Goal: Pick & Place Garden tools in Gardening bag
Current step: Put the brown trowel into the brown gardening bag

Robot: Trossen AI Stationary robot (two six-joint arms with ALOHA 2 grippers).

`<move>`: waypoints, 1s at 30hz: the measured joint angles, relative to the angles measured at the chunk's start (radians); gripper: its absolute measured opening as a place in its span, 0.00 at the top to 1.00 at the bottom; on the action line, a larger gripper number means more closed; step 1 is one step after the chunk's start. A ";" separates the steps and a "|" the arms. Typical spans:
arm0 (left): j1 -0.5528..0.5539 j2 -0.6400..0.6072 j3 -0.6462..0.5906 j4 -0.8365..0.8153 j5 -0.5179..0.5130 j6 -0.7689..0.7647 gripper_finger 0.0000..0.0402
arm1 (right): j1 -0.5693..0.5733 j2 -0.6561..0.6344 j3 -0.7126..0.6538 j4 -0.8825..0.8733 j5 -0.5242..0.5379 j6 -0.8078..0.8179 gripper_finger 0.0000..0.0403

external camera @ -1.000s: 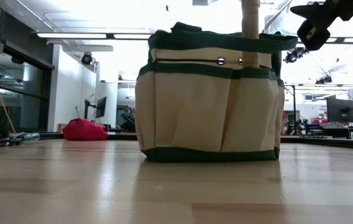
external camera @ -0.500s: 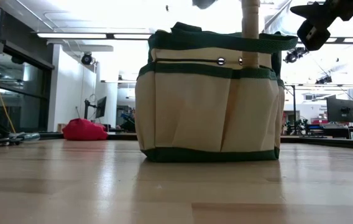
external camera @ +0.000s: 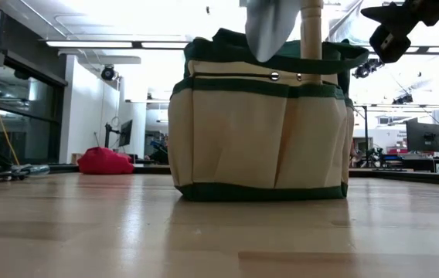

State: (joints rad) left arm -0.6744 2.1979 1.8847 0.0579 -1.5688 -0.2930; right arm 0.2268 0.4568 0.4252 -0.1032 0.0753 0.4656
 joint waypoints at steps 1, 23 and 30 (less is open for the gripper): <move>0.001 0.001 0.000 0.001 -0.002 0.000 0.87 | 0.000 0.000 0.000 0.000 0.000 0.000 0.74; 0.042 0.004 0.001 0.002 -0.003 0.183 0.87 | 0.000 0.000 0.000 0.001 0.000 0.000 0.74; 0.047 0.004 0.001 -0.066 -0.001 0.159 0.87 | 0.000 0.000 0.000 0.001 0.000 0.000 0.74</move>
State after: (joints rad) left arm -0.6273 2.2017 1.8854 -0.0082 -1.5696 -0.1337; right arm 0.2268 0.4568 0.4252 -0.1024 0.0754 0.4656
